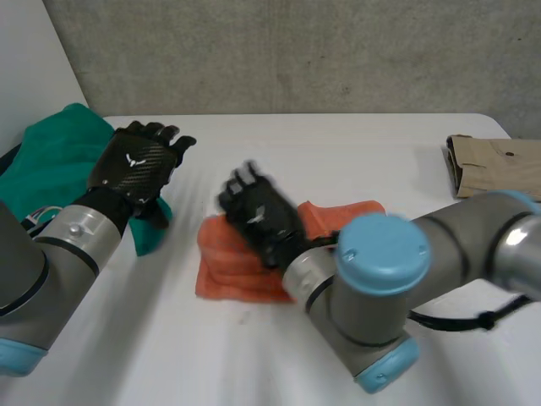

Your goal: Fold the laundry.

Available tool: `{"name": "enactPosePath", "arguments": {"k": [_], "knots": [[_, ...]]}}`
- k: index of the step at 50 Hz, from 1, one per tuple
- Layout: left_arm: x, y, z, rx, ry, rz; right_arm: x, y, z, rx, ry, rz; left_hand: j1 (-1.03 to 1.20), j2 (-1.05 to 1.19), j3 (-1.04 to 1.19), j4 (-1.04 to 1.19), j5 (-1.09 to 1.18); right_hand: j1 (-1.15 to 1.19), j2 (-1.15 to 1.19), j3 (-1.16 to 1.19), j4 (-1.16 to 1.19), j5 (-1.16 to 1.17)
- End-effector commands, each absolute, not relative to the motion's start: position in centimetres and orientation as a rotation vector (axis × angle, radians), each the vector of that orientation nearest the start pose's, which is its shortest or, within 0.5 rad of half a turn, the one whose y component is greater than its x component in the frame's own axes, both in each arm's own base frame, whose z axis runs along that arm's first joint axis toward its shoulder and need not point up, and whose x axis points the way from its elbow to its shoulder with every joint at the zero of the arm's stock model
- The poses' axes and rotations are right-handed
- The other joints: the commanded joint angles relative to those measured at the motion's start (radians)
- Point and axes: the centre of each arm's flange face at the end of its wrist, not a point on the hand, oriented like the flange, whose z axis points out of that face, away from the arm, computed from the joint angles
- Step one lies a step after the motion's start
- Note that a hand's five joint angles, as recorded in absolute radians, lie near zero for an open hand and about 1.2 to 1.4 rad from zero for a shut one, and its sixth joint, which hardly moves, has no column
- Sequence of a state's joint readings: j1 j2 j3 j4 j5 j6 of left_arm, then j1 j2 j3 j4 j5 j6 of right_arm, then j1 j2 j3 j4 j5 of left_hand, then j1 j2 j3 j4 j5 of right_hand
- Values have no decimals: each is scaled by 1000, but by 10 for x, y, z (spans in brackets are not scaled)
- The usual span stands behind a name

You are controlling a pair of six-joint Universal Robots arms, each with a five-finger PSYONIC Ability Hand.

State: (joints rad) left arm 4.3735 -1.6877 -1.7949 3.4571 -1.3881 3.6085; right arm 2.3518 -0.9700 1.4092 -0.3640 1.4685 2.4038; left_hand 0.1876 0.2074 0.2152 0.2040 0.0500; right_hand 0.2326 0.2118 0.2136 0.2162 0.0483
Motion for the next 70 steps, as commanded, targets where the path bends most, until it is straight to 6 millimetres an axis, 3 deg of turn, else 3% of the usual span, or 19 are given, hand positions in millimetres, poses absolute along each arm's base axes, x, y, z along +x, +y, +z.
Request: {"name": "enactPosePath", "arguments": {"k": [1, 6, 11, 12, 17, 22, 29, 34, 37, 51, 54, 58, 65, 70], "knots": [[-271, -237, 242, 1163, 1992, -2305, 312, -233, 159, -1369, 2128, -1833, -13, -33, -41, -29, -50, -58, -37, -39, -42, -48], [-301, -221, 226, 1297, 2036, -2305, 272, -238, 133, -1322, 2316, -1709, -13, -33, -41, -29, -50, 37, 58, 56, 54, 47], [-324, -210, 212, 1409, 2059, -2299, 249, -244, 117, -1260, 2383, -1717, -13, -33, -41, -29, -50, 70, 90, 89, 86, 79], [-332, -210, 202, 1447, 2077, -2278, 247, -245, 116, -1247, 2384, -1736, -13, -33, -41, -29, -50, 75, 96, 94, 92, 85], [-361, -206, 170, 1567, 2120, -2218, 244, -248, 125, -1211, 2317, -1874, -6, -26, -34, -23, -43, 114, 134, 133, 130, 123], [-380, -214, 145, 1604, 2137, -2185, 243, -247, 127, -1195, 2313, -1882, -6, -26, -34, -23, -43, 114, 134, 133, 130, 123], [-392, -230, 131, 1581, 2120, -2189, 248, -241, 127, -1182, 2292, -1880, 11, -9, -16, -5, -26, 149, 170, 168, 165, 158], [-385, -254, 130, 1381, 2121, -2164, 252, -241, 128, -1180, 2265, -1902, 35, 15, 7, 18, -2, 246, 266, 265, 262, 255], [-362, -282, 132, 1195, 2120, -2109, 252, -241, 128, -1177, 2260, -1910, 35, 15, 7, 18, -2, 266, 287, 285, 283, 276], [-311, -326, 129, 988, 2048, -1920, 257, -236, 127, -1196, 2236, -1905, 20, 0, -7, 4, -17, 536, 557, 555, 553, 546], [-306, -325, 135, 942, 2048, -1910, 258, -236, 127, -1198, 2233, -1904, 14, -6, -13, -2, -23, 653, 674, 672, 670, 663], [-308, -313, 158, 944, 2022, -1965, 257, -237, 127, -1194, 2239, -1903, 0, -20, -28, -17, -37, 1162, 1183, 1181, 1179, 1172], [-310, -280, 191, 974, 1982, -2045, 245, -235, 126, -1231, 2314, -1864, -12, -32, -40, -29, -49, 1164, 1184, 1183, 1180, 1173], [-301, -266, 209, 959, 1961, -2077, 209, -256, 146, -1380, 2442, -1919, -12, -32, -40, -29, -49, 1164, 1184, 1183, 1180, 1173]]}}
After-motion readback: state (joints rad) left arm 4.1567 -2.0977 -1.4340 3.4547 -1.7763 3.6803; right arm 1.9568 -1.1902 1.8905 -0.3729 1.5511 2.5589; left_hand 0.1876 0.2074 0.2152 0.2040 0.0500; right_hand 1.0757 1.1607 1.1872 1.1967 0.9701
